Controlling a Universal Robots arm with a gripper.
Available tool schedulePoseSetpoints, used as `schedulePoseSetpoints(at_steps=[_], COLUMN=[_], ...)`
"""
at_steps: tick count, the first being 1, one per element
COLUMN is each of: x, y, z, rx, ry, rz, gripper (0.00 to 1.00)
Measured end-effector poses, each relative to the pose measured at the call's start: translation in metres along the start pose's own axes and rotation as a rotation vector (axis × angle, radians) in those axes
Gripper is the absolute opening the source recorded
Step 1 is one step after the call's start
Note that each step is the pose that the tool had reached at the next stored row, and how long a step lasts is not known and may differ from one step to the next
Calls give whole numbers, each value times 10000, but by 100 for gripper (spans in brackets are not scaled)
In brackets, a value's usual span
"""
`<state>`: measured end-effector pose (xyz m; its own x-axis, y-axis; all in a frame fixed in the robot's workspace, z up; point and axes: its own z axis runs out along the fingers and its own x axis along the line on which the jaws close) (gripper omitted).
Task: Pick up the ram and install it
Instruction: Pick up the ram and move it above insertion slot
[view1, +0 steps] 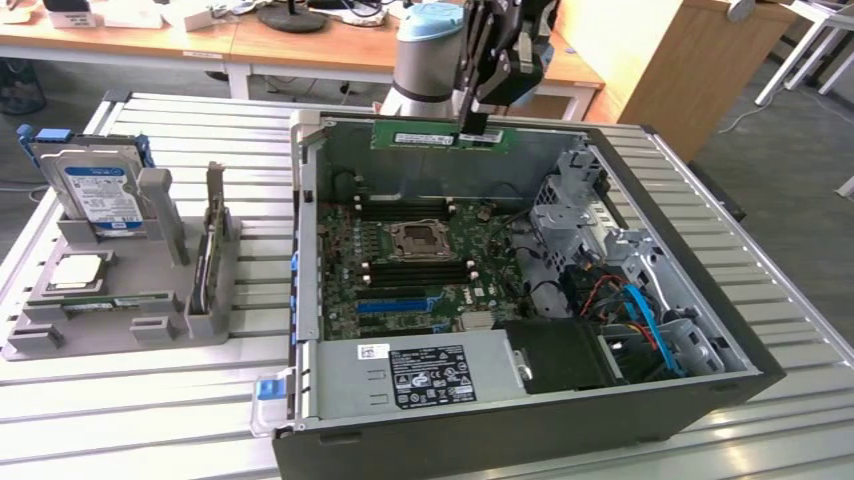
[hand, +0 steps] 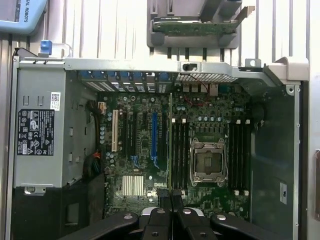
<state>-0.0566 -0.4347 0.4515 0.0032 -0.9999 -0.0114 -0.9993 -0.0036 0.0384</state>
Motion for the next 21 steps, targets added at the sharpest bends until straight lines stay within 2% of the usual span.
schedulePoseSetpoints(at_steps=[13, 18, 21], x=[-179, -186, -184], y=[-7, -7, -37], z=[7, 7, 6], rx=[0, 0, 1], ry=[0, -1, 0], rz=[13, 13, 15], gripper=[12, 12, 12])
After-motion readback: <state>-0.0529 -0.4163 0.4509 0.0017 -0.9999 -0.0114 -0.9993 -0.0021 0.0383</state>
